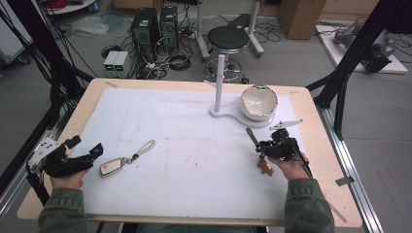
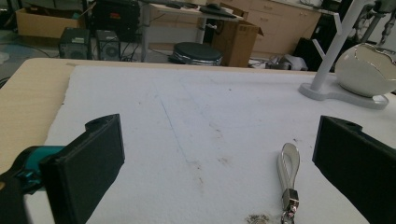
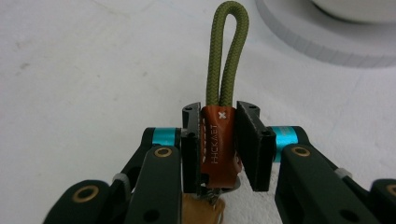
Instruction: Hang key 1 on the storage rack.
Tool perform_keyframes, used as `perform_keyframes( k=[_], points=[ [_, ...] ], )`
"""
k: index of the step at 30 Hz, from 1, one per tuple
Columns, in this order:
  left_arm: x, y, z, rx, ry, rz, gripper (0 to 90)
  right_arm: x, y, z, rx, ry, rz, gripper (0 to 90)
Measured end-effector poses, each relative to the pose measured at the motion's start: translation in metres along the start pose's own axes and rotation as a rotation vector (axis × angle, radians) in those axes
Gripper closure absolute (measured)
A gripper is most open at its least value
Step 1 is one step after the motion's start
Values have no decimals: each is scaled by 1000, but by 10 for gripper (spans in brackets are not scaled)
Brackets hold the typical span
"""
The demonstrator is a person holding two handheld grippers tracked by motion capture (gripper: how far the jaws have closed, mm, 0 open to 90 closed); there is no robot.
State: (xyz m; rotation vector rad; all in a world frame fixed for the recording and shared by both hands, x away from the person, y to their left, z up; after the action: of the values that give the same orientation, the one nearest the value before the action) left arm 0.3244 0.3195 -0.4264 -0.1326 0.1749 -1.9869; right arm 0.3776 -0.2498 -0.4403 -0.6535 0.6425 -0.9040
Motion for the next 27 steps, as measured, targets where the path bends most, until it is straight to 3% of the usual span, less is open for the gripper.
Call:
perform_keyframes(
  k=[4, 13, 27],
  points=[
    [0, 0, 0, -1, 1, 0, 26, -10, -5, 9, 27, -25, 24, 717],
    [0, 0, 0, -1, 2, 0, 26, -26, -13, 28, 65, -77, 26, 717],
    [-1, -1, 0, 2, 0, 2, 26, -30, -20, 49, 118, -66, 18, 717]
  ],
)
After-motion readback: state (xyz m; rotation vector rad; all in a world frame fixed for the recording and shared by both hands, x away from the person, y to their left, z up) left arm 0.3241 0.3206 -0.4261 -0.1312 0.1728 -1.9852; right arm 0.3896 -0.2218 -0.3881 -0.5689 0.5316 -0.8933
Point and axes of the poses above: each handheld gripper's, and its own axes: y roughly forward along the jaws, z roughly out of its top, x roughly to its right, the point moved 6 cm from there along y, roughly forward along the jaws, and after that the axes turned 10 degrees about y, right-handed, at the moved point
